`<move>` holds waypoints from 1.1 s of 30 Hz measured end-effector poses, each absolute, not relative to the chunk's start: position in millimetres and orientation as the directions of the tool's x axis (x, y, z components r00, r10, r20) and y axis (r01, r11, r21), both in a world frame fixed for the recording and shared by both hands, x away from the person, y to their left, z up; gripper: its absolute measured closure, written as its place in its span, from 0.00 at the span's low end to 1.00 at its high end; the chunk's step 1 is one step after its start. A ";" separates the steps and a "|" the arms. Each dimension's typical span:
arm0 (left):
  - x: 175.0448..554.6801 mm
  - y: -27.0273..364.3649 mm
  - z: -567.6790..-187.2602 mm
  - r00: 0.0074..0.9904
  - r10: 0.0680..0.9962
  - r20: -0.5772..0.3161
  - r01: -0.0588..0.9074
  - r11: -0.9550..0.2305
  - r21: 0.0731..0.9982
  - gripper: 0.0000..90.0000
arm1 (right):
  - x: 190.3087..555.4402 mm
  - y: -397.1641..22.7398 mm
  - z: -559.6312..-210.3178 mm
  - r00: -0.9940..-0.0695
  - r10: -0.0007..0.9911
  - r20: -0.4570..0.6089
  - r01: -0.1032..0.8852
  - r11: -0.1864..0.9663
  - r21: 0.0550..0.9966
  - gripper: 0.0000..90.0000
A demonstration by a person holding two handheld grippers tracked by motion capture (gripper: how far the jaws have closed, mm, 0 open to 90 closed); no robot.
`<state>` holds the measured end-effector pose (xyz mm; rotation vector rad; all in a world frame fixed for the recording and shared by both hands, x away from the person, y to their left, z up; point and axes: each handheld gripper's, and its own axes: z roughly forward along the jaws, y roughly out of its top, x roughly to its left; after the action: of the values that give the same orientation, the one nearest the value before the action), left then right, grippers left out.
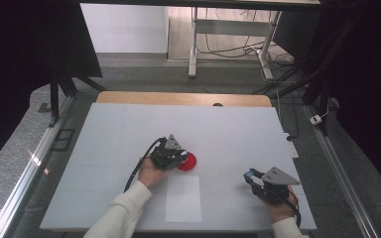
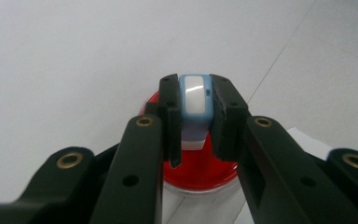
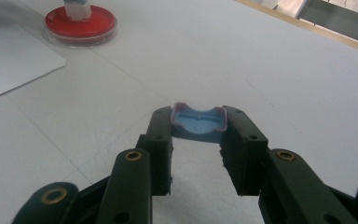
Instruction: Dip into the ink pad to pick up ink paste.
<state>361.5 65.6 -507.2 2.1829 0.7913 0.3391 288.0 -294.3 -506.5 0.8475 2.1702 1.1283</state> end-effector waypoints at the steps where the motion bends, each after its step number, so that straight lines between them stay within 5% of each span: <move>1: 361.4 65.5 -507.2 0.771 0.636 -0.011 0.429 -0.508 0.747 0.84 | 287.8 -294.2 -506.4 -0.651 0.738 -0.177 0.282 0.452 0.847 0.71; 33: 360.5 66.6 -501.8 0.773 0.634 -0.011 0.422 -0.501 0.756 0.84 | 288.2 -294.9 -506.1 -0.648 0.740 -0.178 0.281 0.450 0.848 0.71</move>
<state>360.5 66.6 -501.8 2.1720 0.7832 0.3435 288.2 -294.9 -506.1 0.8515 2.1664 1.1244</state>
